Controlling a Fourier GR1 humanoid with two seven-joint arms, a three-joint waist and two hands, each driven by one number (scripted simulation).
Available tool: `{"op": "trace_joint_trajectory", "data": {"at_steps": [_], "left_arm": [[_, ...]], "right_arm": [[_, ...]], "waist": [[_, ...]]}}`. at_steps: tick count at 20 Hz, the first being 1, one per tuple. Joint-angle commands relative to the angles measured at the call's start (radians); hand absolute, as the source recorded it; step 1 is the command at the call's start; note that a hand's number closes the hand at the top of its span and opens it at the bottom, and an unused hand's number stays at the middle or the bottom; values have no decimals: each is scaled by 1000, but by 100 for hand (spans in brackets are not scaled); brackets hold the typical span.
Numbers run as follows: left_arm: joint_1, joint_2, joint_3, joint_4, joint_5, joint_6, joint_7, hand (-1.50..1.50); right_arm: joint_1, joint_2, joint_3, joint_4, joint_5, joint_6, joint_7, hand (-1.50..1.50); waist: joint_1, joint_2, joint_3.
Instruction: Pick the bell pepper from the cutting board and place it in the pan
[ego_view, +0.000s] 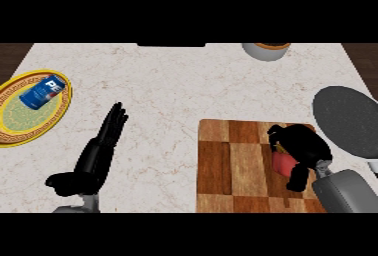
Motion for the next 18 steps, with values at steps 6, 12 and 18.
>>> {"op": "trace_joint_trajectory", "data": {"at_steps": [6,12,18], "left_arm": [[-33,-41,-8,55,-32,27,-23,0],[-5,-30,-6,6,-26,28,6,0],[-28,-35,3,32,-25,28,6,0]], "right_arm": [[22,-15,-77,-91,45,-182,-45,150],[74,277,-160,-186,34,-239,367,150],[36,376,-139,-381,181,-372,579,150]], "waist": [[-9,11,14],[-19,5,13],[-17,8,13]]}}
